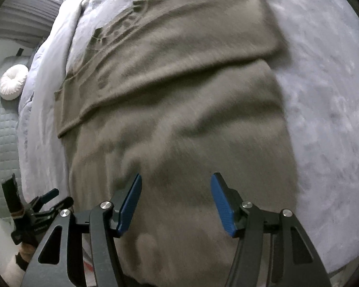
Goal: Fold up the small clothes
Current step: 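Release the sleeve and smooth the folded sweater with both grippers, then grasp the sweater hem with the left and right grippers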
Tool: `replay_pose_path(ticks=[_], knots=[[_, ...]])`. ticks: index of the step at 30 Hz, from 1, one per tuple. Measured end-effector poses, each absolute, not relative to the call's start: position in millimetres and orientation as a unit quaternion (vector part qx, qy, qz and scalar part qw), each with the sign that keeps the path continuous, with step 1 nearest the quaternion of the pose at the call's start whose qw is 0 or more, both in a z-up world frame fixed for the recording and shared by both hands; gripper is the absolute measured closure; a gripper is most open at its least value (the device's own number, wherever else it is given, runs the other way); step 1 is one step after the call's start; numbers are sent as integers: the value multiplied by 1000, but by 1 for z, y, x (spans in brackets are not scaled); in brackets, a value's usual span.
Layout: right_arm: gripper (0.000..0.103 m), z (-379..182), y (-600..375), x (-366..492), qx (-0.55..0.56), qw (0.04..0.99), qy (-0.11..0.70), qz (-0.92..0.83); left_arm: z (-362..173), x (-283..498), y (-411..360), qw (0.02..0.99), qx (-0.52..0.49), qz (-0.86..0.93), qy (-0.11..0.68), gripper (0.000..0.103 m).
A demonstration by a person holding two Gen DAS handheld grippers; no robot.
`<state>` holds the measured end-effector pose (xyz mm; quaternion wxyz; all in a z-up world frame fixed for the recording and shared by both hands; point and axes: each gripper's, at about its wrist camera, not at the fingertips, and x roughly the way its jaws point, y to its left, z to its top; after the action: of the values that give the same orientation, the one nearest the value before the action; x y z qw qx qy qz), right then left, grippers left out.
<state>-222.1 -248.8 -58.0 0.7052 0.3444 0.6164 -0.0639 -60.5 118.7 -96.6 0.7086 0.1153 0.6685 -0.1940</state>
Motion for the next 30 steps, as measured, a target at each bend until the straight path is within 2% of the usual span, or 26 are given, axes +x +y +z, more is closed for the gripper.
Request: replay_pose_path(ticks=[12,17,25,30], knots=[[39,-65,-269,-297,357,665,652,-70,-112,-126,167,623,115,-276,723,1],[39,-66,-274,-336,368,651,658,-93,-112,-138,156,597,131,-314,726,1],[39,-84,-267,-390,444,623,634,-112,-114,-160,127,560,129,-345,742,1],[39,-99,-251,-397,461,612,639,-75,-105,-161,140,575,109,-329,741,1]])
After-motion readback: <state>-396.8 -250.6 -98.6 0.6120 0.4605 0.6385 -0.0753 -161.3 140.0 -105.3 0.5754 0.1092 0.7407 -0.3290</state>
